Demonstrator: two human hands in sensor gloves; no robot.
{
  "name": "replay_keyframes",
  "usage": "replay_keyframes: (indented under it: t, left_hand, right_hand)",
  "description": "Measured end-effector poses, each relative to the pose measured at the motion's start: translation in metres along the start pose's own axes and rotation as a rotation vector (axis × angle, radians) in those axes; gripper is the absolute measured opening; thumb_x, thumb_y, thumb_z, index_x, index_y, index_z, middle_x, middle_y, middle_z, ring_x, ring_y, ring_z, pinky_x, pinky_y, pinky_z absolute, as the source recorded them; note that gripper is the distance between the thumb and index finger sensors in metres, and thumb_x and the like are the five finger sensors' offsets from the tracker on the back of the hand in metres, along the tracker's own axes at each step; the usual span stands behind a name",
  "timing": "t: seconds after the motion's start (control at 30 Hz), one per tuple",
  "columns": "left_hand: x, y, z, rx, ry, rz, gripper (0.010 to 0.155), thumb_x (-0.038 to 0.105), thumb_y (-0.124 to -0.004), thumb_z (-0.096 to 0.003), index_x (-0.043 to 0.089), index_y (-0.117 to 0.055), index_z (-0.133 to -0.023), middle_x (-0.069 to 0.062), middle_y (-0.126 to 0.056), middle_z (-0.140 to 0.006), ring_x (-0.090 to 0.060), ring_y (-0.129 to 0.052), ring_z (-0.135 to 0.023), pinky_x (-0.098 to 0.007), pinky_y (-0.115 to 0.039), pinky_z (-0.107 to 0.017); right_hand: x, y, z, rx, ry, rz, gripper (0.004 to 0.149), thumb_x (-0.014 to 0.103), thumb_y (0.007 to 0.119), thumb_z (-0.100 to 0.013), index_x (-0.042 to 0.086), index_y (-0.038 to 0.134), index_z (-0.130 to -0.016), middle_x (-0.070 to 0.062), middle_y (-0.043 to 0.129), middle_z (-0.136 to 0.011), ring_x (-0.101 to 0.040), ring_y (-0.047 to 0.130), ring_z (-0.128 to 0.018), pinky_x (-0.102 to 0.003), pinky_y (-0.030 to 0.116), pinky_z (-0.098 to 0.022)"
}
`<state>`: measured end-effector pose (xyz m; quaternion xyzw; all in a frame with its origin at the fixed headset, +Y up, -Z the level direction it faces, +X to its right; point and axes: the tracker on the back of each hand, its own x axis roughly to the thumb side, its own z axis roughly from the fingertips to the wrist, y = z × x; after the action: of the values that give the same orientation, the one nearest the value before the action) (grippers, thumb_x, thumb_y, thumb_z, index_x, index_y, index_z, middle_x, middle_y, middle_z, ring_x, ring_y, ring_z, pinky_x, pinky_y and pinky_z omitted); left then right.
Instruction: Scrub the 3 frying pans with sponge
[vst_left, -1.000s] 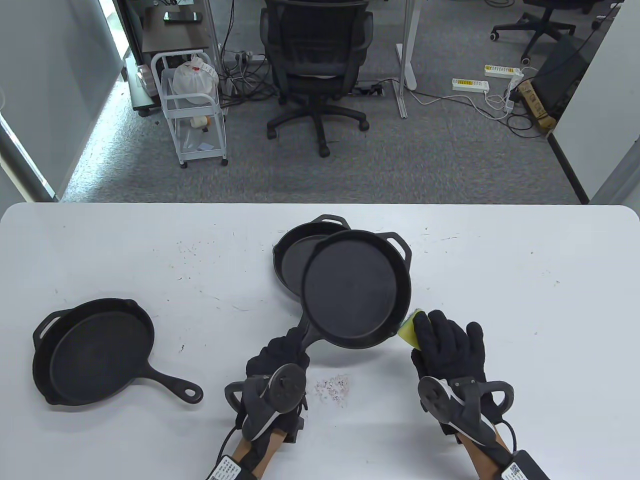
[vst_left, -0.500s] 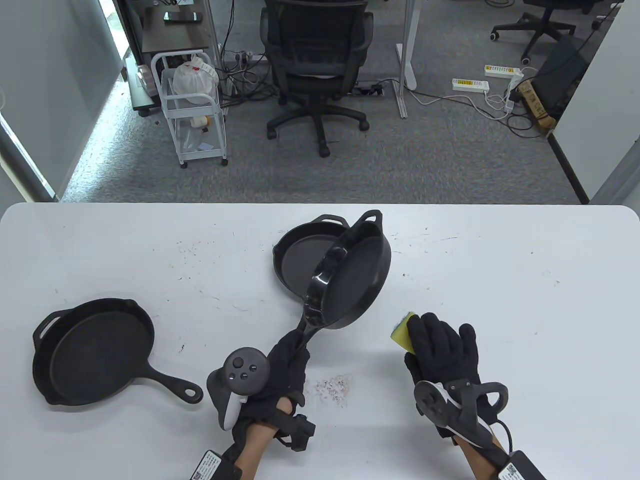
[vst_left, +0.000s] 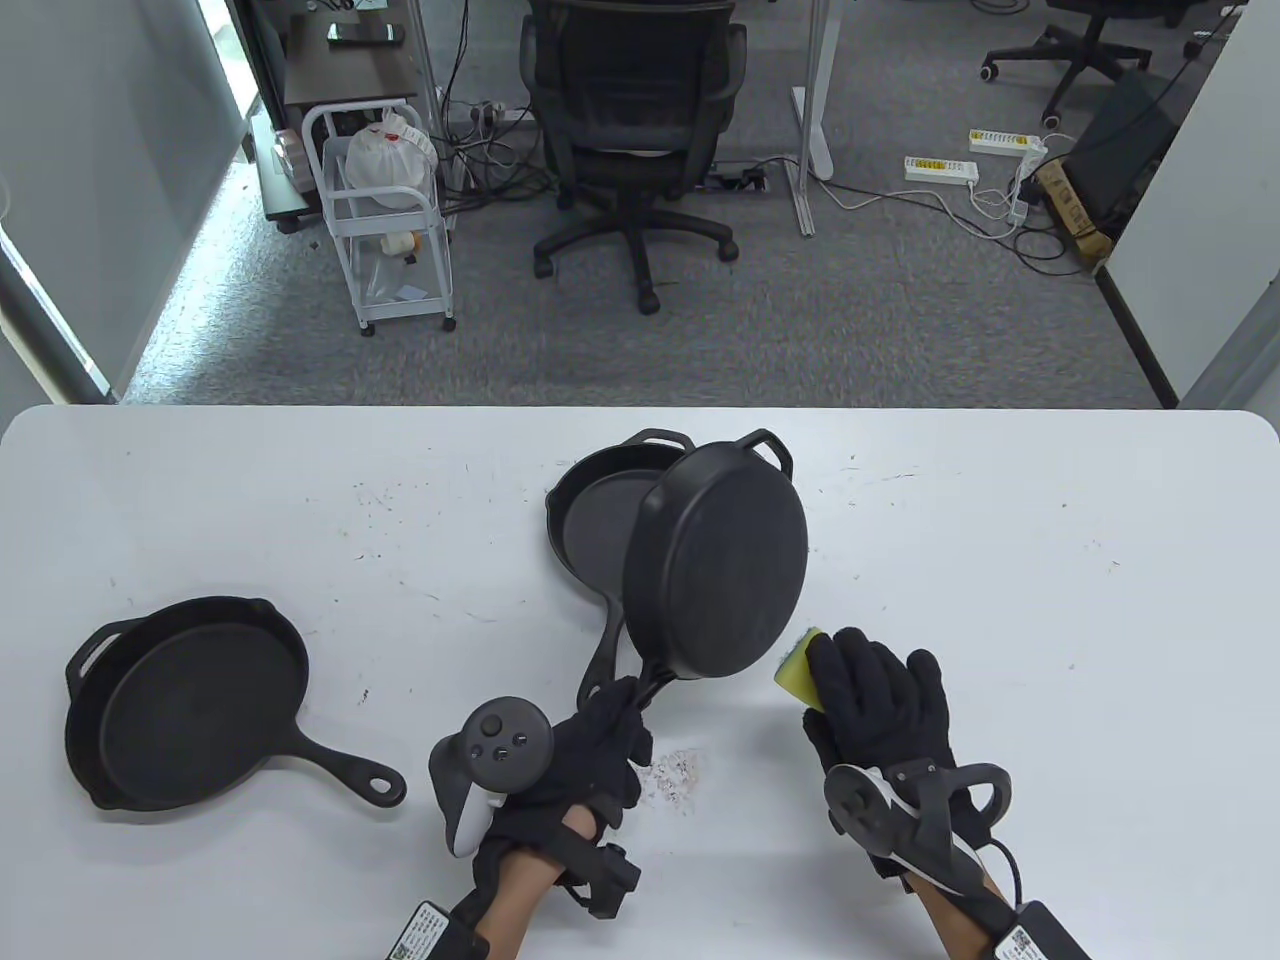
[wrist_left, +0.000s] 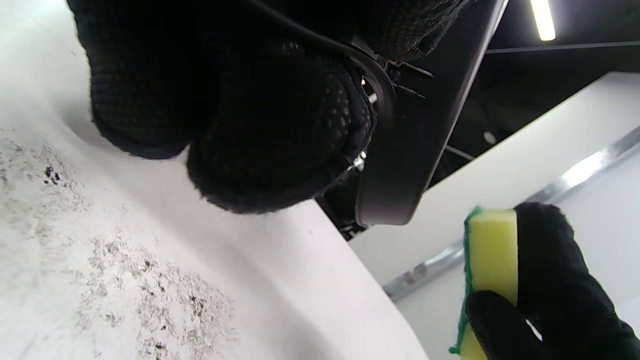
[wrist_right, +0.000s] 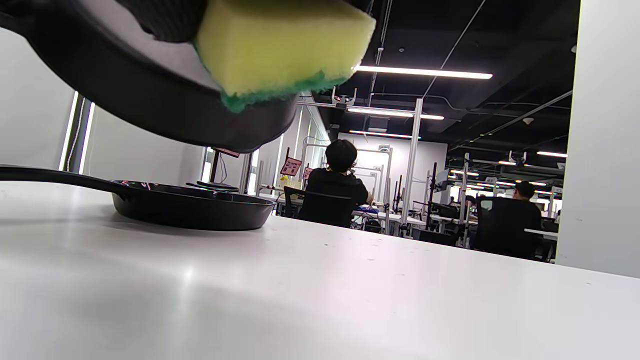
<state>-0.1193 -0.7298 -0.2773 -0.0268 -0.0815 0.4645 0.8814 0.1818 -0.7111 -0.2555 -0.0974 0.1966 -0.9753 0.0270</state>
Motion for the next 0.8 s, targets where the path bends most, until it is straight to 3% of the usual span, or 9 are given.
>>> replay_keyframes:
  t: [0.37, 0.47, 0.63, 0.8]
  left_hand:
    - [0.008, -0.016, 0.001, -0.171, -0.026, 0.092, 0.059, 0.036, -0.070, -0.0495, 0.008, -0.080, -0.101, -0.006, -0.111, -0.058, -0.014, -0.116, -0.018, -0.044, -0.103, -0.035]
    - [0.014, -0.022, 0.003, -0.196, -0.062, 0.002, 0.058, 0.038, -0.075, -0.0489, 0.010, -0.082, -0.099, -0.004, -0.111, -0.057, -0.014, -0.114, -0.017, -0.044, -0.102, -0.035]
    - [0.024, -0.037, 0.002, -0.299, -0.123, -0.226, 0.057, 0.040, -0.085, -0.0459, 0.014, -0.086, -0.096, -0.001, -0.111, -0.056, -0.013, -0.114, -0.018, -0.044, -0.101, -0.037]
    - [0.024, -0.039, 0.001, -0.317, -0.150, -0.251, 0.056, 0.040, -0.086, -0.0452, 0.015, -0.088, -0.095, -0.001, -0.111, -0.056, -0.013, -0.114, -0.020, -0.044, -0.100, -0.039]
  right_hand:
    - [0.017, -0.002, 0.007, -0.076, -0.107, -0.032, 0.072, 0.048, 0.070, -0.044, 0.038, 0.030, -0.104, 0.003, 0.052, -0.114, -0.023, 0.068, -0.103, -0.056, 0.050, -0.077]
    - [0.022, -0.009, 0.007, -0.132, -0.144, -0.055, 0.070, 0.047, 0.067, -0.045, 0.039, 0.029, -0.103, 0.005, 0.050, -0.115, -0.022, 0.066, -0.105, -0.056, 0.050, -0.077]
    - [0.015, -0.020, 0.007, -0.200, -0.084, -0.030, 0.072, 0.048, 0.064, -0.045, 0.038, 0.023, -0.103, 0.003, 0.043, -0.116, -0.024, 0.060, -0.107, -0.057, 0.047, -0.077]
    - [-0.014, -0.015, -0.001, -0.185, 0.108, -0.131, 0.073, 0.047, 0.062, -0.046, 0.033, 0.023, -0.105, -0.004, 0.043, -0.116, -0.031, 0.063, -0.104, -0.060, 0.045, -0.076]
